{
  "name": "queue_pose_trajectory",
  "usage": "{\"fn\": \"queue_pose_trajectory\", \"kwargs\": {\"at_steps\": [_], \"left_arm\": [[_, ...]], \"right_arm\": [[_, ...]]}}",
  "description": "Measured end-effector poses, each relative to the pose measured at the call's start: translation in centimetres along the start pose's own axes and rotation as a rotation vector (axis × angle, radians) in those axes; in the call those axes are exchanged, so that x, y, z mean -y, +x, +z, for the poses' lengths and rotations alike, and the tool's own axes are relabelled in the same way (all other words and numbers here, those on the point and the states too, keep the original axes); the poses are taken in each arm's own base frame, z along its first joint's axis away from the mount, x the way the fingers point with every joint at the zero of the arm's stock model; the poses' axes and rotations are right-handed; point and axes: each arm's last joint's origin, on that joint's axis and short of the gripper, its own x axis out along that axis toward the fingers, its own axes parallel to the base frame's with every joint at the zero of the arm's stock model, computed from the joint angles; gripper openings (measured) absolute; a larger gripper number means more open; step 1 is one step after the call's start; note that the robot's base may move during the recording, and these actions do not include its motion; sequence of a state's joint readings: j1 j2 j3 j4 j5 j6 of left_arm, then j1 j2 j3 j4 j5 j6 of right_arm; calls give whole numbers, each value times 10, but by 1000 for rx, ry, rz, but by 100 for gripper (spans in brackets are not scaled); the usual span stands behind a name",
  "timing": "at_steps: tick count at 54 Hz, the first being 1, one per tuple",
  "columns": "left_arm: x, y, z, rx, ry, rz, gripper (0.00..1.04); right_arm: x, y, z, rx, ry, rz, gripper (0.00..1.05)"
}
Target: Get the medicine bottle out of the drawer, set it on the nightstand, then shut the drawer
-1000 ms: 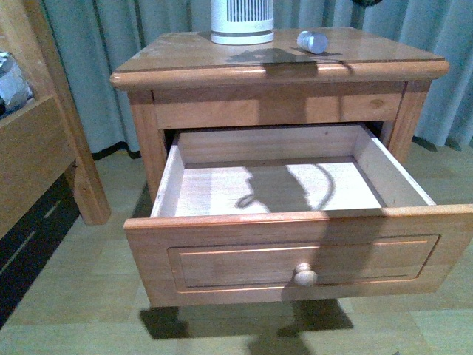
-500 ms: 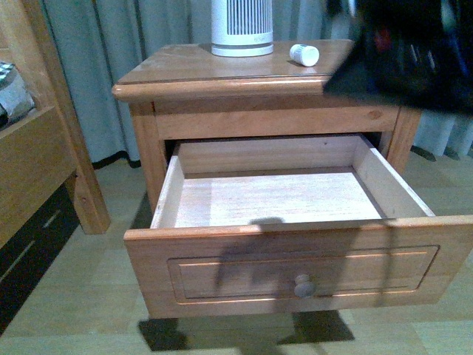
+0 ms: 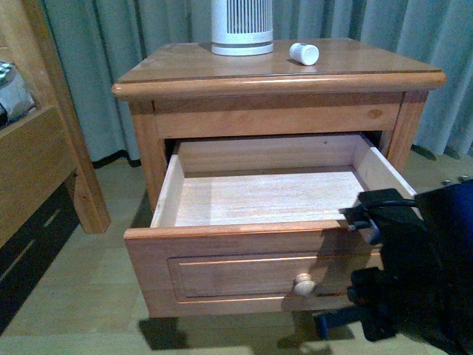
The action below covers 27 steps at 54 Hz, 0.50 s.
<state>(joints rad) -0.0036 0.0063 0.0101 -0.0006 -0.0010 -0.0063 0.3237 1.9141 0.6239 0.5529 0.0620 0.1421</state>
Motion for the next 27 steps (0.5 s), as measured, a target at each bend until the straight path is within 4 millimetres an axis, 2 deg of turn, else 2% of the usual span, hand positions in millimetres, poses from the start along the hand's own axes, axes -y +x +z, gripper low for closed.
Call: {"fn": "queue_pose_trajectory", "kwargs": {"at_steps": [5,9,14,21,27], "left_arm": [[0,0,0,0,0,0,98],[0,0,0,0,0,0,98],[0,0,0,0,0,0,98],[0,0,0,0,0,0,98],[0,0,0,0,0,0,98]], "right_arm": [[-1,33,10,26,-79,-2,3],[-3,49,24,58,-124,-3,3],[-4,70,55,117,-169,-24,3],[1,90,87,155,-193,-63,3],[13,107,110,162,-201,-114,3]]}}
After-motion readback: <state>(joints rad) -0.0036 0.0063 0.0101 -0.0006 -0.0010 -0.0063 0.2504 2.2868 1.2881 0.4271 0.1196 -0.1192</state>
